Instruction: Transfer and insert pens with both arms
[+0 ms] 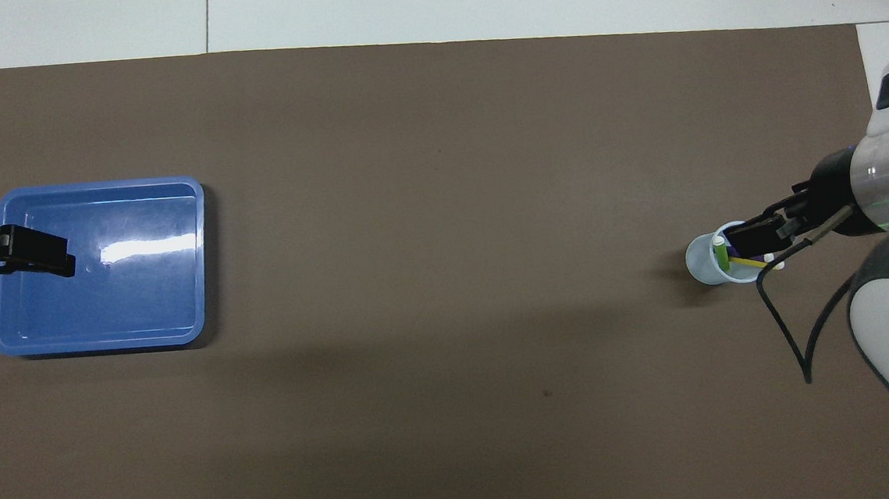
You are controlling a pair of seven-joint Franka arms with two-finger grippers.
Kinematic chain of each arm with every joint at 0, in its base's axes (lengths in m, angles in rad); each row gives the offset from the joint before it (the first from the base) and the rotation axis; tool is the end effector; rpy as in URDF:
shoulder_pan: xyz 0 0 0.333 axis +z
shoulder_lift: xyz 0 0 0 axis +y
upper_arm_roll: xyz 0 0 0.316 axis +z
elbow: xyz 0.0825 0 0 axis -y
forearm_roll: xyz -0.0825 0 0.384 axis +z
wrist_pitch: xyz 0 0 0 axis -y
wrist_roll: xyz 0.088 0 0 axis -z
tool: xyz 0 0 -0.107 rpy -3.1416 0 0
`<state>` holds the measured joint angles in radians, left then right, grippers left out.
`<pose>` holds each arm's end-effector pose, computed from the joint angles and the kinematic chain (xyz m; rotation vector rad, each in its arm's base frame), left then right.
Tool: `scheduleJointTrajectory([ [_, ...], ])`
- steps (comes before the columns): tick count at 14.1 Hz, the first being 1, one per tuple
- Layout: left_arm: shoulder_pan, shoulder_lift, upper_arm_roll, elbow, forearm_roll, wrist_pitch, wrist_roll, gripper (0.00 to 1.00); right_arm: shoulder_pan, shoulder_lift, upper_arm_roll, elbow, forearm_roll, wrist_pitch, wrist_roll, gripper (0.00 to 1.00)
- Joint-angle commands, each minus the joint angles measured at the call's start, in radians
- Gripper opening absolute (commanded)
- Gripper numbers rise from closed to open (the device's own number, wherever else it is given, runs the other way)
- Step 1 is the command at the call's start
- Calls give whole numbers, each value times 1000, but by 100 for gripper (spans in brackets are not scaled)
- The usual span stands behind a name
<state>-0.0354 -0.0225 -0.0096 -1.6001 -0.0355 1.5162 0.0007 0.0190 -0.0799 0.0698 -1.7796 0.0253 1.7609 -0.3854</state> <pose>0.5405 -0.0284 0.6185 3.1053 -0.0723 -0.0966 0.5404 0.0517 0.5855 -3.0438 -0.7290 -0.0990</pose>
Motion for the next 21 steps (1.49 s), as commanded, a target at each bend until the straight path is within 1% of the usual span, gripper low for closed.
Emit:
scheduleJointTrajectory([
  [1,-3,10,8,22,-15,-21,4,100,56,89,-30,124,-77,-59,25,100],
  [2,-3,9,8,22,-15,-21,4,100,55,110,-38,152,-85,-72,25,100],
  [6,-3,9,8,22,-15,-22,2,100,53,97,-59,129,-67,-84,33,100],
  [21,-1,9,8,23,-12,-18,2,100,52,97,-56,131,-67,-78,30,100],
])
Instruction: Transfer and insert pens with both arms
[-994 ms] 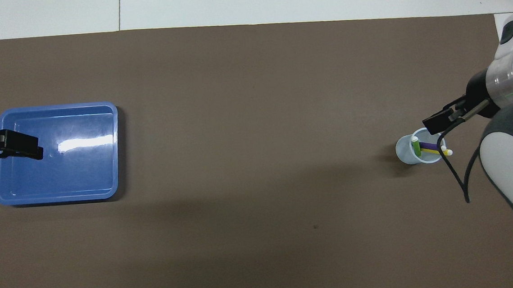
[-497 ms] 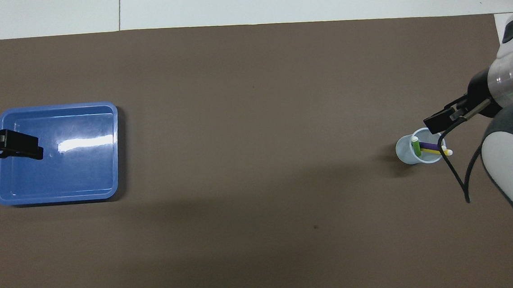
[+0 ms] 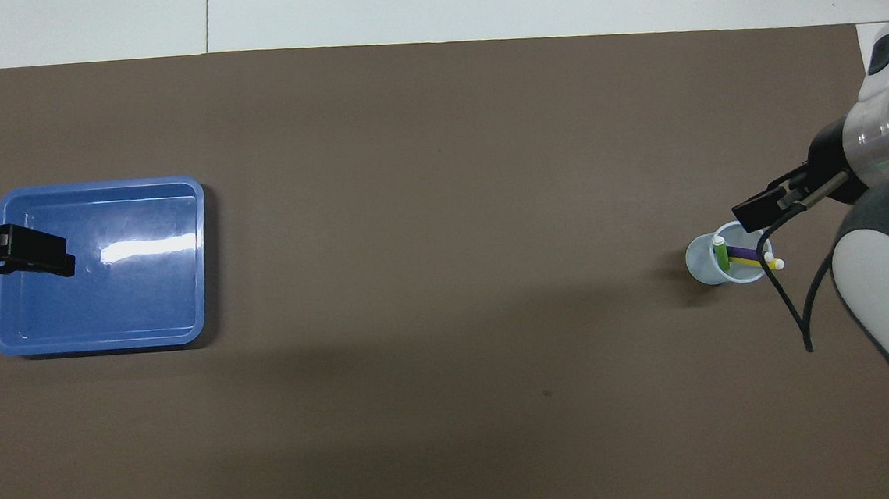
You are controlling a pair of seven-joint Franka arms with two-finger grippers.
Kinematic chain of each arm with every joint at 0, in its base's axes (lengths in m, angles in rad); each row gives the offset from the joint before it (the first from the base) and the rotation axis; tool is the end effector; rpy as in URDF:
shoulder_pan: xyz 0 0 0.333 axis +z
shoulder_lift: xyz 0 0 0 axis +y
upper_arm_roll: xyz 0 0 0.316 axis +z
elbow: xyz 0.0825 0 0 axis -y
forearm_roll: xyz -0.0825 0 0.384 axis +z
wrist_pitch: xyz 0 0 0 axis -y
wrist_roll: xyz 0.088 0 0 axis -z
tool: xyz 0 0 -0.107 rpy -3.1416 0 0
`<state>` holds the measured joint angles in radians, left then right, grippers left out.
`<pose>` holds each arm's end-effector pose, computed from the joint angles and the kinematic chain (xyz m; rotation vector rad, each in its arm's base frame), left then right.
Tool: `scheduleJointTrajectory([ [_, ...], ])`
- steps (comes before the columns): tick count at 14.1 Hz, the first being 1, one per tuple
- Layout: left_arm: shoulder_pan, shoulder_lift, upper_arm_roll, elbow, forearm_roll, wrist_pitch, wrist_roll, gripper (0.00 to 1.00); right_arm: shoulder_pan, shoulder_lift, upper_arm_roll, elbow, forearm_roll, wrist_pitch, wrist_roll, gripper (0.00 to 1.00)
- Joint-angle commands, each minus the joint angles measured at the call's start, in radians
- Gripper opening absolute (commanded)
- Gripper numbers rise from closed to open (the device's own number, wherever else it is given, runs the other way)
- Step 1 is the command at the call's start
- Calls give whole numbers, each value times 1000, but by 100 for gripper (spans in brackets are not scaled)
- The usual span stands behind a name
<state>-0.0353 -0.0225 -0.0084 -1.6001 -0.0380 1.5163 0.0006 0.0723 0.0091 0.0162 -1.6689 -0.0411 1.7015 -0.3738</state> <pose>0.5405 -0.0279 0.6186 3.1028 -0.0701 -0.0964 0.5646 0.0462 0.5844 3.0137 0.7171 0.0271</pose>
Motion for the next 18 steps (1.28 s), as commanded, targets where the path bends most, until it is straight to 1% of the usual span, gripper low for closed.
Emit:
scheduleJointTrajectory([
  [1,-2,9,7,23,-10,-16,2,100,-5,6,-2,20,0,-16,21,100],
  [4,-2,9,7,23,-10,-16,2,100,-5,8,-5,26,-2,-20,19,100],
  [6,-3,9,7,23,-10,-16,2,100,-3,6,-34,24,1,-17,19,100],
  [11,-2,9,7,25,-10,-14,2,100,-2,6,-30,26,3,-31,21,100],
  [13,-2,7,7,26,-8,-16,2,100,-2,8,-36,32,39,-51,39,100],
  [14,-2,7,7,26,-8,-15,2,100,-2,8,-42,37,58,-57,82,100],
  [16,-2,6,5,26,-7,-14,2,100,1,11,-67,78,64,-81,157,100],
  [18,-2,6,5,26,-5,-13,2,100,1,20,-93,104,66,-106,158,100],
])
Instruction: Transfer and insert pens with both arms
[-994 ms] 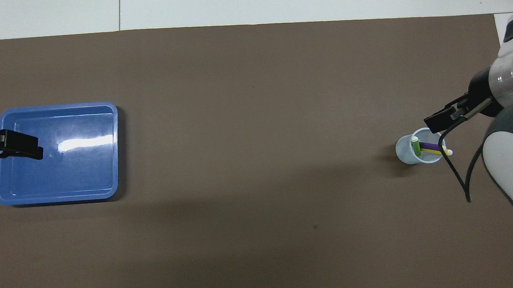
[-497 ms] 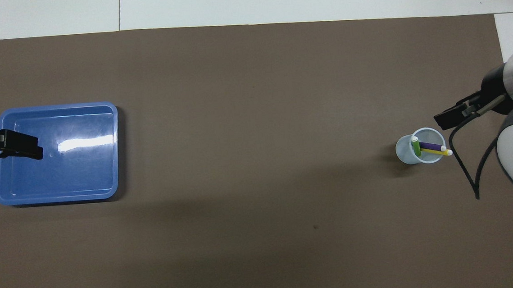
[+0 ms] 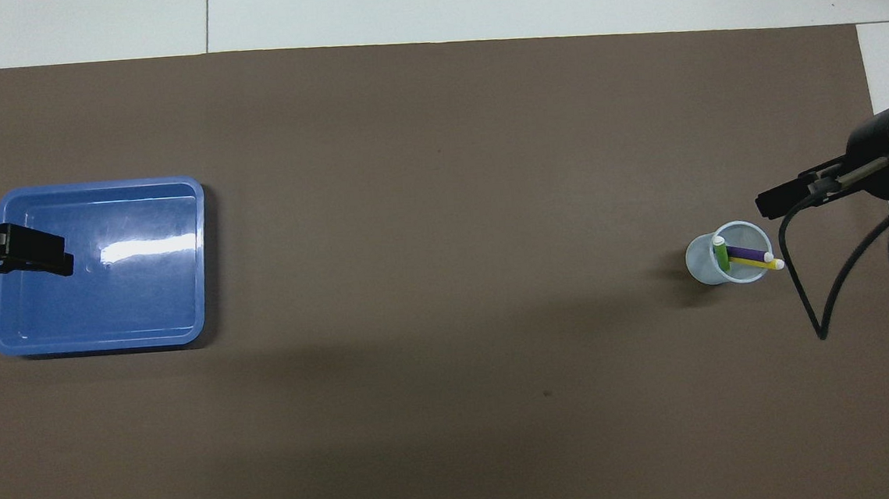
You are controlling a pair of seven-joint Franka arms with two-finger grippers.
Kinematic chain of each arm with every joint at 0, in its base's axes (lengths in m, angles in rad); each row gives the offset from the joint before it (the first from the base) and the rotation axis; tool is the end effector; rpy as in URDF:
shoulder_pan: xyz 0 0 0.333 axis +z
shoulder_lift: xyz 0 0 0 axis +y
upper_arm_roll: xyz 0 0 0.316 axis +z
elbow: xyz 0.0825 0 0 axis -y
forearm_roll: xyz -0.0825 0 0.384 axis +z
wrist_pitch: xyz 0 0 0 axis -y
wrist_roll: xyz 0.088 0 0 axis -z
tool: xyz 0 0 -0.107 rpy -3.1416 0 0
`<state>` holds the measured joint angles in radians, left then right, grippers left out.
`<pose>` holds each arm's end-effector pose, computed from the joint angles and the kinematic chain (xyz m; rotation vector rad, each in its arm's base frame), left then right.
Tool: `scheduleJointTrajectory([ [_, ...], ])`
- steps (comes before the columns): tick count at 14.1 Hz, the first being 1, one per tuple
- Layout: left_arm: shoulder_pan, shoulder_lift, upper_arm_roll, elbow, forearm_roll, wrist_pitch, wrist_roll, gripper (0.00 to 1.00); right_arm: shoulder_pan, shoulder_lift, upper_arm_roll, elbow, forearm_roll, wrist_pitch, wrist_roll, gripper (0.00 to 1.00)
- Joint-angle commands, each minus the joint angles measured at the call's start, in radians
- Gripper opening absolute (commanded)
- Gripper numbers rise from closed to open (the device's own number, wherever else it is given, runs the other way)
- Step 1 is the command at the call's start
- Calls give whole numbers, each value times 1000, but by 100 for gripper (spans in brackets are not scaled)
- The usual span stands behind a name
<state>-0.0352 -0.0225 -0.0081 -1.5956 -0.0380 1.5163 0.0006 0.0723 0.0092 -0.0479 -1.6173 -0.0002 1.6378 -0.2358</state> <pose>0.5406 -0.0277 0.6206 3.1029 -0.0696 -0.0894 0.5624 0.0138 0.6032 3.1132 0.4074 0.0176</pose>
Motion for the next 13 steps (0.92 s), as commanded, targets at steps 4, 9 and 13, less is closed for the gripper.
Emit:
scheduleJointTrajectory([
  [4,-2,4,5,22,-3,-10,2,100,9,18,-99,57,58,-52,19,100],
  [9,-2,4,5,22,-3,-7,2,100,9,12,-98,57,60,-59,19,100],
  [13,-2,4,5,22,-2,-7,2,100,23,9,-52,59,31,-50,19,100],
])
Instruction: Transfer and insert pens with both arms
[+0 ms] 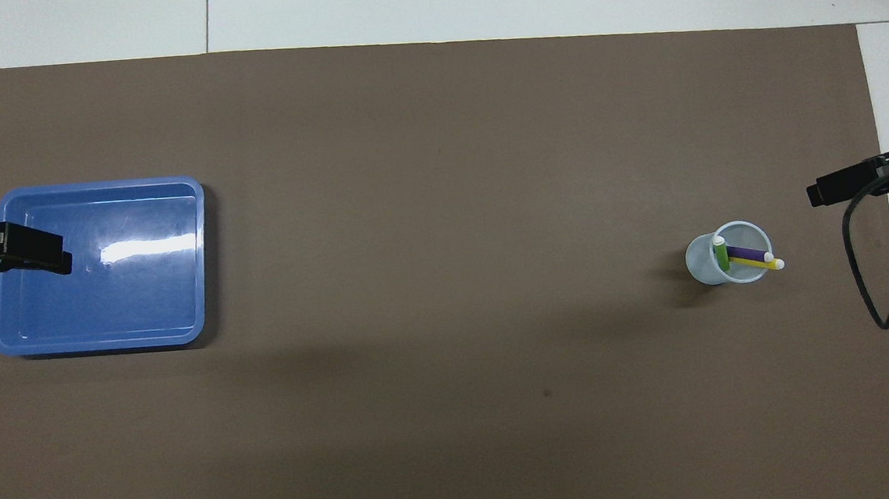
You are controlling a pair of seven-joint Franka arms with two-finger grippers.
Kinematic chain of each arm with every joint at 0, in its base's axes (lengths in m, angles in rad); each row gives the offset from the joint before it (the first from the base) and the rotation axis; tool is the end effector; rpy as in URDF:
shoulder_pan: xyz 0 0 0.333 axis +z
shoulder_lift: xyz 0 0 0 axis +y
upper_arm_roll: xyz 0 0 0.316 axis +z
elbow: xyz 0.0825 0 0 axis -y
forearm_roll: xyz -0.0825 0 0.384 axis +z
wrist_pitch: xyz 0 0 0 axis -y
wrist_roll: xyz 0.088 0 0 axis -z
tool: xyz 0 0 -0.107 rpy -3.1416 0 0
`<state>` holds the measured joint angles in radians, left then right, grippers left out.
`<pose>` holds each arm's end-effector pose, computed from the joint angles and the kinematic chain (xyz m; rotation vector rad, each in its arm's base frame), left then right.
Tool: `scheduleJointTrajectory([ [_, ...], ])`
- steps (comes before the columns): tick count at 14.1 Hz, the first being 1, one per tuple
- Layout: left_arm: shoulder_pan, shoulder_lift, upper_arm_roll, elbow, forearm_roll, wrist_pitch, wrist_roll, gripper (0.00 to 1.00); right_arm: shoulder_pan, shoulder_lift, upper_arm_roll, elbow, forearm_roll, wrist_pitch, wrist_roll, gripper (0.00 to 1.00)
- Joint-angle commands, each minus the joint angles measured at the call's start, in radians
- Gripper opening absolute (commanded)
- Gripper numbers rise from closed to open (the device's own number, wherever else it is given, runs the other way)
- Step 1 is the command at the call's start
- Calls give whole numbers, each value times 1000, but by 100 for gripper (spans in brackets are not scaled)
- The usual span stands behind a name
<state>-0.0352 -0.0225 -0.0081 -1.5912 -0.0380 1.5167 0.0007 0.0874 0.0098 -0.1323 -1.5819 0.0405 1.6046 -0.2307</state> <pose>0.5408 -0.0277 0.6227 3.1030 -0.0699 -0.0820 0.5602 -0.0206 0.6169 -3.0912 -0.2863 -0.0283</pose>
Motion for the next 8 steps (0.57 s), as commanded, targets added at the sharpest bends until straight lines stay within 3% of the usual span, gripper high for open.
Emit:
scheduleJointTrajectory([
  [1,-2,4,5,17,-2,-7,2,100,6,9,55,23,-36,-14,19,100],
  [8,-2,4,5,17,-2,-7,2,100,6,7,62,22,-36,-15,21,100],
])
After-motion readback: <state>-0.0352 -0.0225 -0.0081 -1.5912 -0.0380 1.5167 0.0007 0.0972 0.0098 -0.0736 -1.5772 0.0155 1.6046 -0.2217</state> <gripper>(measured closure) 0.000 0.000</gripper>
